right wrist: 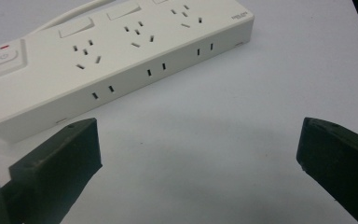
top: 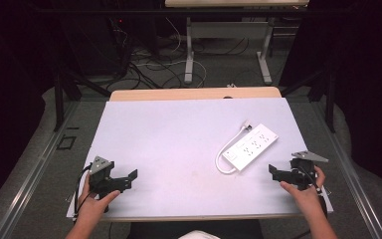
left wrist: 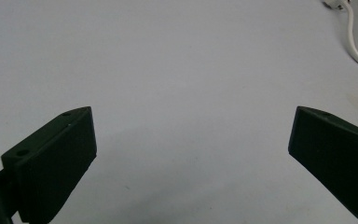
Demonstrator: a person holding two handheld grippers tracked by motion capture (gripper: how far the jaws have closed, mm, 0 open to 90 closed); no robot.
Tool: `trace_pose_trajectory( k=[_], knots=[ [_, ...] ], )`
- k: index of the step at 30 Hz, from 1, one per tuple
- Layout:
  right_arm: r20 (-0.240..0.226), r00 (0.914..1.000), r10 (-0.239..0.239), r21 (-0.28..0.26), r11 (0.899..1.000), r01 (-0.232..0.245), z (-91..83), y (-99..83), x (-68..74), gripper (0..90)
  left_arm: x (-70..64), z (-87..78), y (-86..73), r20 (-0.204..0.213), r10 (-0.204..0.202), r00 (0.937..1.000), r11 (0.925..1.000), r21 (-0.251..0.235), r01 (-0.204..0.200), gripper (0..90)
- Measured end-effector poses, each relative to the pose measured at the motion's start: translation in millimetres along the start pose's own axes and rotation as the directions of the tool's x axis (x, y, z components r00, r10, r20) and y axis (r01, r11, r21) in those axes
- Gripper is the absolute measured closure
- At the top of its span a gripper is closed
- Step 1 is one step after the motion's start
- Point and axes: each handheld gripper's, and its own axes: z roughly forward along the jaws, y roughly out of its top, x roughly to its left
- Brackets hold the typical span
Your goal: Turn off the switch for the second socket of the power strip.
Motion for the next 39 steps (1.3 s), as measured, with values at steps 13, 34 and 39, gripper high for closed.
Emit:
trace_pose_trajectory(
  k=[13,34,39],
  knots=[
    [-0.035,0.999,-0.027,-0.074,0.997,0.024,-9.9,9.7,22.1,0.0,-0.9,-4.7,1.6,0.021,0.002,0.9998,1.0,-0.007,-0.002,1.8],
    [-0.077,0.9964,-0.035,-0.086,0.996,0.028,-17.1,20.5,41.9,0.0,1.1,-7.4,3.0,0.027,-0.025,0.9993,0.9997,-0.006,0.025,2.4],
    [-0.07,0.9965,-0.045,-0.102,0.994,0.038,-17.3,24.1,45.6,0.9,1.1,-7.5,3.0,0.024,-0.027,0.9994,0.9996,-0.008,0.027,2.5]
  ],
)
